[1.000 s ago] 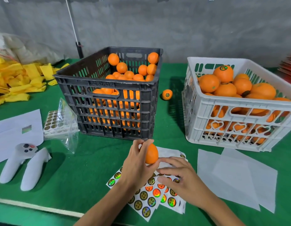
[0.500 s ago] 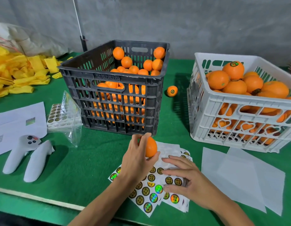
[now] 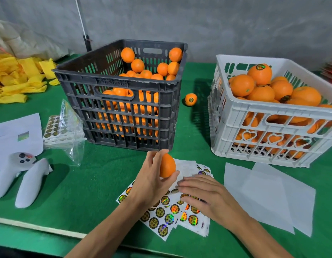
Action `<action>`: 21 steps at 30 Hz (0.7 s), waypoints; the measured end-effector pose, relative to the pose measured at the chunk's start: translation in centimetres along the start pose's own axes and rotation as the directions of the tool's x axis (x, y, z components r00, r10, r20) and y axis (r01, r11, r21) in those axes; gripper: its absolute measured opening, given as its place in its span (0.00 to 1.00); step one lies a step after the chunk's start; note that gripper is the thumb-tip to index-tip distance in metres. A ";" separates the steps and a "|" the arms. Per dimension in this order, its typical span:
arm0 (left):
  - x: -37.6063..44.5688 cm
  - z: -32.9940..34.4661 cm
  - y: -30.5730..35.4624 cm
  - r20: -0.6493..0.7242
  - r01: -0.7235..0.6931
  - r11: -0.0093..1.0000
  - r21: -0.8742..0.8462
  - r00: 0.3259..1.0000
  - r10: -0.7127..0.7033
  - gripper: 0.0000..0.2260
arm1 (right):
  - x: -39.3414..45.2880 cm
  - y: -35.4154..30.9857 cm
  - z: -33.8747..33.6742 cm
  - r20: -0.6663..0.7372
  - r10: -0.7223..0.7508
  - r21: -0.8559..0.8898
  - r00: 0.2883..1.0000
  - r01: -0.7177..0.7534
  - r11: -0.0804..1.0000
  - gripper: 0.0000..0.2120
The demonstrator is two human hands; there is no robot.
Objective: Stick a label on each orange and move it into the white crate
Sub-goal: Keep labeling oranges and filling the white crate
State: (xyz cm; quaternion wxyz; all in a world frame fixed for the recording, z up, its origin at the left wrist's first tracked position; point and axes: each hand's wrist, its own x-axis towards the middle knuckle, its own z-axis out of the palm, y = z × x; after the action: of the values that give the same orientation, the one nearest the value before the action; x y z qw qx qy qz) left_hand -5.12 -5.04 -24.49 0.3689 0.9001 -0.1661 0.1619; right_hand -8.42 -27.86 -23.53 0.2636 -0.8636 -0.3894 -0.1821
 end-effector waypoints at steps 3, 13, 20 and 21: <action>0.1 0.0 -0.2 0.002 0.024 1.000 -0.009 1.000 -0.024 0.30 | -0.3 0.2 0.2 -0.042 -0.118 -0.058 0.992 0.115 0.992 0.13; 0.7 -0.4 -0.5 0.003 0.090 0.995 -0.045 0.996 -0.090 0.30 | 0.8 -2.5 -0.9 -0.006 0.540 0.707 0.842 -0.378 0.598 0.19; 0.9 -0.8 0.8 -0.060 0.031 0.990 -0.141 0.997 -0.040 0.33 | 6.5 -2.7 -1.6 0.169 0.685 0.673 0.709 -0.590 0.445 0.28; 0.8 -0.9 1.0 -0.066 0.032 0.985 -0.170 0.997 -0.044 0.33 | 6.9 -2.7 -1.3 0.158 0.686 0.659 0.710 -0.593 0.462 0.27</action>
State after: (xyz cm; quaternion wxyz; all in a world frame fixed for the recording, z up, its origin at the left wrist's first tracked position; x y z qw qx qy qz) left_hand -4.98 -5.25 -22.95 0.4522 0.8625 -0.1492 0.1714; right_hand -6.31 -23.16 -18.02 0.6274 -0.7762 -0.0560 0.0270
